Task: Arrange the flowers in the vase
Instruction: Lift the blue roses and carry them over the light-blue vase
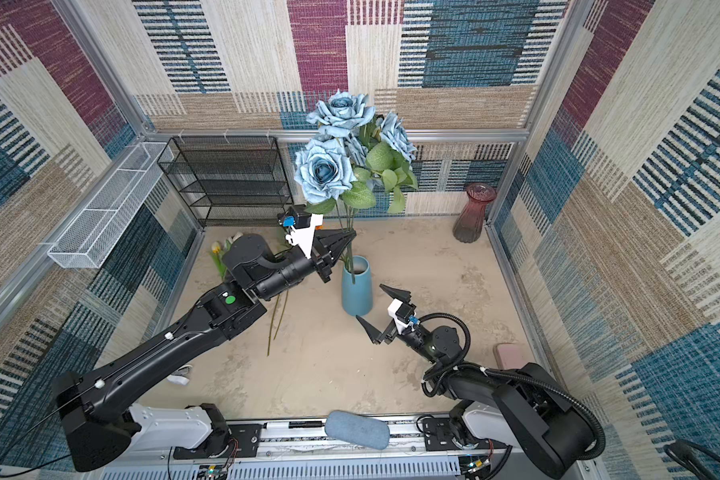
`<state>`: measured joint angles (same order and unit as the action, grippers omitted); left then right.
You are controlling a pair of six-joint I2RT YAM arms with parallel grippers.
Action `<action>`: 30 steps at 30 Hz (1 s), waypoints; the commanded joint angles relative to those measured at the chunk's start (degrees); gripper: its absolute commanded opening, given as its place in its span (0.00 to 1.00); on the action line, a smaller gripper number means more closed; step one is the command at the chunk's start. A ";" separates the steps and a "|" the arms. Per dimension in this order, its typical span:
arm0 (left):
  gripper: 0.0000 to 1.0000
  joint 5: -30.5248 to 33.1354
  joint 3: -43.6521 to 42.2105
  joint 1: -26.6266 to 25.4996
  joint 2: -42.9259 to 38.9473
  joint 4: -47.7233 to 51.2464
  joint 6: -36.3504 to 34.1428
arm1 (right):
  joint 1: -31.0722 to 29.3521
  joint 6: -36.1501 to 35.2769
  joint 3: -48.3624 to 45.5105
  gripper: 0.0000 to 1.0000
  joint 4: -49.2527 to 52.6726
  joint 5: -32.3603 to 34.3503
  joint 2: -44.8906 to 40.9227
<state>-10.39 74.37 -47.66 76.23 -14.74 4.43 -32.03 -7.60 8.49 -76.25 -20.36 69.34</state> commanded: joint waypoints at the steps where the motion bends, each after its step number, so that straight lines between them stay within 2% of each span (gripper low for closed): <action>1: 0.00 1.30 1.92 -0.47 3.40 -5.92 -0.52 | -0.03 0.08 -0.23 1.00 -2.28 0.85 -0.04; 11: 0.00 7.51 5.96 -0.86 11.81 -5.00 -4.40 | -0.07 -0.05 -0.49 0.99 -2.60 1.24 0.00; 16: 0.00 14.74 5.44 -0.39 12.97 -3.10 -5.12 | -0.13 -0.05 -0.41 0.99 -2.59 1.16 0.17; 20: 0.00 14.35 4.29 1.06 13.10 -4.28 -3.18 | -0.08 0.04 -0.32 0.99 -2.68 0.86 0.67; 30: 0.00 13.90 5.91 2.04 16.41 -5.04 -3.77 | -0.09 -0.10 -0.32 0.99 -2.50 1.03 0.62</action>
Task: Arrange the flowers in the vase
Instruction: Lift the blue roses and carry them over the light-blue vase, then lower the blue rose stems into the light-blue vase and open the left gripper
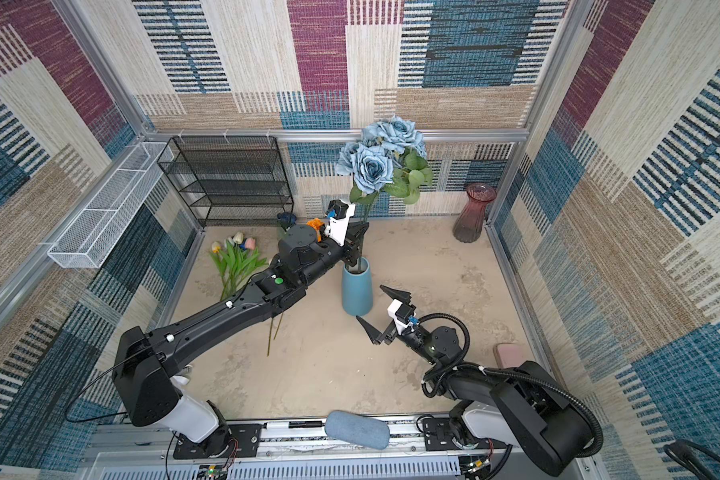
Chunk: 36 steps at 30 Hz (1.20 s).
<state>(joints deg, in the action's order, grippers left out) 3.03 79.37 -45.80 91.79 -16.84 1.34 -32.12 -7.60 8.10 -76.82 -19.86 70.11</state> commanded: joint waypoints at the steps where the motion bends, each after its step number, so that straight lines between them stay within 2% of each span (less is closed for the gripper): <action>1: 0.00 0.34 1.11 0.19 1.43 -3.17 -0.79 | 0.03 -0.13 0.08 0.99 -1.98 0.52 -0.15; 6: 0.00 -1.09 1.02 0.19 2.98 -3.83 -1.12 | 0.08 -0.36 0.16 0.99 -1.59 0.72 -0.23; 19: 0.06 0.89 -7.33 -0.77 -0.16 -5.21 -2.13 | -0.02 -0.21 0.49 0.99 -1.92 0.61 1.12; 21: 0.09 1.02 -8.15 -0.87 -0.62 -5.54 -2.46 | 0.02 -0.18 0.60 0.99 -1.86 0.52 1.26; 25: 0.28 0.82 -10.04 -0.96 -1.64 -6.78 -3.36 | -0.03 -0.48 0.52 0.99 -1.63 0.87 1.09; 36: 0.30 1.39 -15.50 -1.04 -5.56 -7.35 -1.79 | 0.02 -0.40 0.69 0.99 -1.58 0.79 1.38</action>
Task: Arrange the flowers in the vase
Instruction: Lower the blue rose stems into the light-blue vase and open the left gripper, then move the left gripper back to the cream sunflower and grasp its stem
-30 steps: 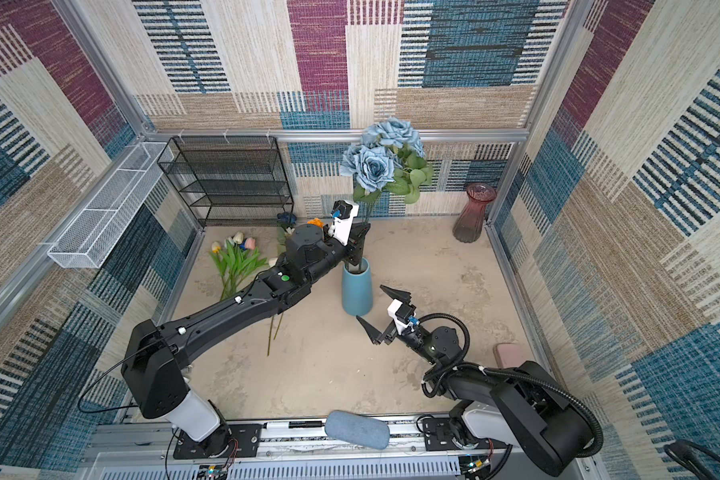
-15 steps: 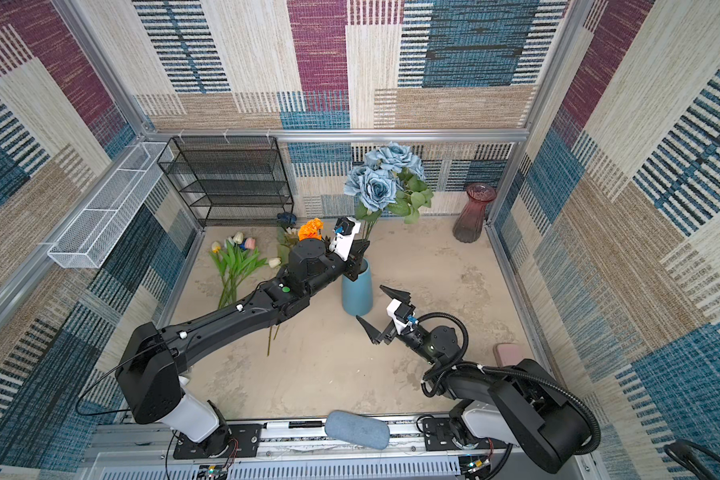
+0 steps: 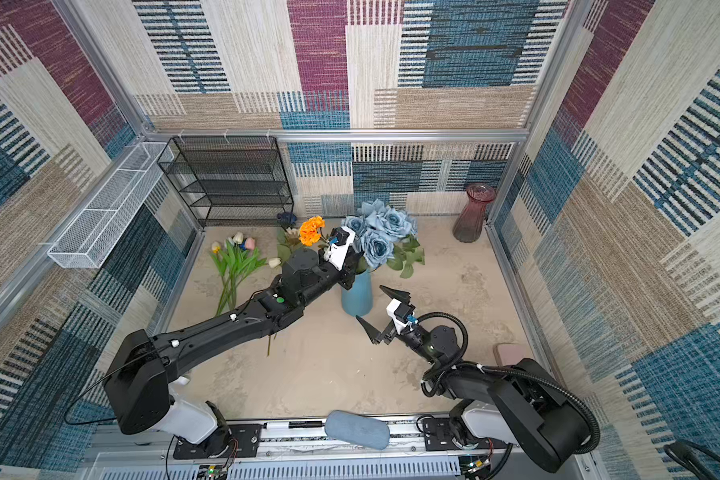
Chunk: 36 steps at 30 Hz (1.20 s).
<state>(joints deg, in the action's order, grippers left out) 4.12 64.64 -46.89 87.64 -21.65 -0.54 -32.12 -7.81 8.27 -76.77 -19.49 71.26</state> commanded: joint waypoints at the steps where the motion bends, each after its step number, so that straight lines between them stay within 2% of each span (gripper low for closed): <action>1: 0.31 0.36 -1.07 0.05 -2.23 -2.18 0.18 | 0.03 -0.18 0.52 0.99 -1.63 0.41 0.28; 5: 0.31 0.11 -2.85 0.05 -6.84 -0.23 -1.20 | -0.01 -0.25 1.00 0.99 -0.80 -0.19 0.47; 9: 0.33 0.22 -6.06 0.13 -13.31 1.70 -5.96 | -0.04 -0.26 1.04 0.99 -0.84 -0.64 0.54; 12: 0.41 -0.68 -10.28 0.74 -19.10 1.74 -9.47 | 0.00 -0.24 1.13 0.99 -0.83 -1.23 0.48; 14: 0.43 -0.43 -12.81 1.84 -22.54 2.58 -10.07 | -0.04 -0.27 1.15 0.99 -0.79 -1.42 0.64; 17: 0.46 -0.35 -17.77 5.65 -27.99 2.51 -8.51 | -0.05 0.01 1.20 0.99 -1.43 -1.56 1.07; 21: 0.49 0.22 -23.42 17.20 -31.10 4.98 1.63 | -0.05 0.70 1.31 0.99 -1.89 -2.20 0.99; 25: 0.49 -2.87 -28.03 26.46 -28.77 5.20 9.87 | -0.05 0.69 1.31 0.99 -1.89 -1.97 1.04; 29: 0.48 -5.57 -25.21 33.01 -19.73 12.15 14.92 | -0.05 1.22 1.78 0.99 -2.07 -2.64 1.29; 31: 0.45 -4.66 -21.19 34.50 -14.56 18.47 16.14 | -0.08 1.06 2.33 0.99 -1.54 -2.68 1.36; 36: 0.42 -6.77 -10.22 35.38 -2.12 29.38 12.20 | -0.46 2.79 2.32 0.99 1.13 -2.21 -0.89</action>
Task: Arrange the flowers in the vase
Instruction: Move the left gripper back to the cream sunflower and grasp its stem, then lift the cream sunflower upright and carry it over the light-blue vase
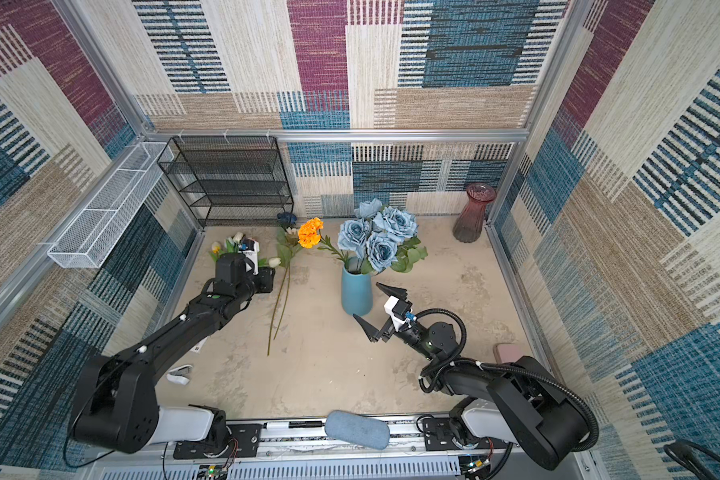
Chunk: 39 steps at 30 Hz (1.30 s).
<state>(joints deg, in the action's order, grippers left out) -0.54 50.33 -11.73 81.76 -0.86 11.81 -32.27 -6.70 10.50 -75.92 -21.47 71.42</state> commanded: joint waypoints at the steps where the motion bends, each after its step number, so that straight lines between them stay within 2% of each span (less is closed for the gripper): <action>1: 0.42 -2.75 6.35 0.21 5.82 10.94 -1.01 | -0.54 1.77 -0.04 0.99 1.14 -0.24 -1.77; 3: 0.43 -4.14 11.02 0.14 10.44 16.42 -3.24 | -1.26 1.69 -0.58 0.99 3.11 0.66 -3.40; 6: 0.43 -1.18 16.88 0.21 17.54 22.17 -4.20 | -1.91 0.95 -2.32 0.98 3.25 2.37 -4.06; 11: 0.37 -0.19 24.01 0.22 25.53 27.69 -5.67 | -2.27 2.79 -4.41 0.97 -3.41 2.52 -0.42; 15: 0.35 0.99 28.01 0.22 29.55 30.35 -7.07 | -2.61 3.54 -4.10 0.97 -3.09 1.17 -0.61; 20: 0.35 1.06 32.31 0.30 33.53 32.97 -7.81 | -2.62 2.83 -4.61 0.97 -2.21 2.60 -2.07; 24: 0.26 1.30 37.10 0.30 37.54 37.16 -8.01 | -2.62 3.16 -4.61 0.97 -2.47 2.34 -2.24; 28: 0.23 1.82 39.28 0.30 39.46 39.18 -7.78 | -2.62 3.27 -4.86 0.97 -2.39 2.57 -2.77; 33: 0.12 1.99 39.94 0.30 40.03 39.96 -7.90 | -2.62 3.03 -5.40 0.97 -1.61 3.01 -4.82; 39: 0.03 1.65 39.00 0.08 37.94 40.75 -7.51 | -2.62 2.22 -5.76 0.98 -1.16 4.22 -5.26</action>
<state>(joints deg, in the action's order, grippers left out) 1.17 89.65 -11.64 120.92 37.56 5.17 -34.81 -4.34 4.95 -76.09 -18.52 66.13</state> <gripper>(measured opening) 0.089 0.977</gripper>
